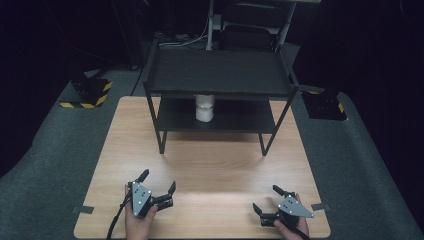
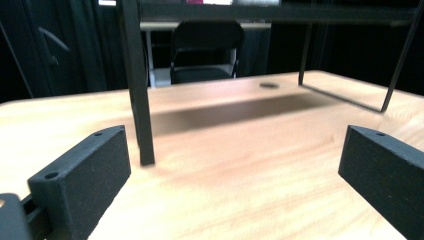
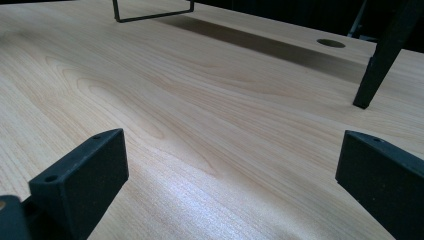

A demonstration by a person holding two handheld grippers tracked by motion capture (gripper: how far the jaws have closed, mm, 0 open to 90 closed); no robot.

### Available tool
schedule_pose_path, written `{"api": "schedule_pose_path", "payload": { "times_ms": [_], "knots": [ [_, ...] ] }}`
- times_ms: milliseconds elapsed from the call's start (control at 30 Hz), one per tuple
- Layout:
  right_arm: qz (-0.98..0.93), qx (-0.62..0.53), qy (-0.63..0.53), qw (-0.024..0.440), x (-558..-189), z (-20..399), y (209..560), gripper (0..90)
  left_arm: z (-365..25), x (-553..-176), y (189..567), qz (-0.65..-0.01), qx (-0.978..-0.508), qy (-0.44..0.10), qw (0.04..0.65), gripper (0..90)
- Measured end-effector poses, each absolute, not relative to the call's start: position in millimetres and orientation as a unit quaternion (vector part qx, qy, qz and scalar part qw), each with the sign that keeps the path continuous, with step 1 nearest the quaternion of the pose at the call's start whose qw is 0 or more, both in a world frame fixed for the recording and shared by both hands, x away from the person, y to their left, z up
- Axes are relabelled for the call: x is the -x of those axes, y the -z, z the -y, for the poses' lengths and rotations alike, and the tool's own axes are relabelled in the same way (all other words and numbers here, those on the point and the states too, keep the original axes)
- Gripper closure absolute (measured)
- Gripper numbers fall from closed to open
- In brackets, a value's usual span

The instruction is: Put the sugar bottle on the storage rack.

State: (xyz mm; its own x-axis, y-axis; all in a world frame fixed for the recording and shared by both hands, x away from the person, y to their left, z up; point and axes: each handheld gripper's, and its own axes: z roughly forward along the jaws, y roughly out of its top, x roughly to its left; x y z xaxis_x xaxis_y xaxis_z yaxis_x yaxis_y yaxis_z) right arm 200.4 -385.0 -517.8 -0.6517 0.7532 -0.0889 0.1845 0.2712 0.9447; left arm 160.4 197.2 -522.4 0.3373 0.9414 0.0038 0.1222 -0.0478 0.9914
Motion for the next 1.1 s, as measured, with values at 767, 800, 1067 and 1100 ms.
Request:
{"api": "schedule_pose_path", "payload": {
  "times_ms": [767,800,1067,1100],
  "knots": [
    [-0.749,-0.31,-0.517,0.276,-201,385,518,0.0,-205,-156,530,-0.436,-0.666,-0.346,0.497,0.5],
    [-0.749,-0.31,-0.517,0.276,-201,385,518,0.0,-205,-157,529,-0.434,-0.668,-0.345,0.496,0.5],
    [-0.749,-0.311,-0.516,0.276,-201,385,518,0.0,-206,-159,529,-0.431,-0.671,-0.341,0.497,0.5],
    [-0.749,-0.311,-0.516,0.277,-200,384,518,0.0,-206,-159,528,-0.431,-0.672,-0.34,0.497,0.5]
  ]
}}
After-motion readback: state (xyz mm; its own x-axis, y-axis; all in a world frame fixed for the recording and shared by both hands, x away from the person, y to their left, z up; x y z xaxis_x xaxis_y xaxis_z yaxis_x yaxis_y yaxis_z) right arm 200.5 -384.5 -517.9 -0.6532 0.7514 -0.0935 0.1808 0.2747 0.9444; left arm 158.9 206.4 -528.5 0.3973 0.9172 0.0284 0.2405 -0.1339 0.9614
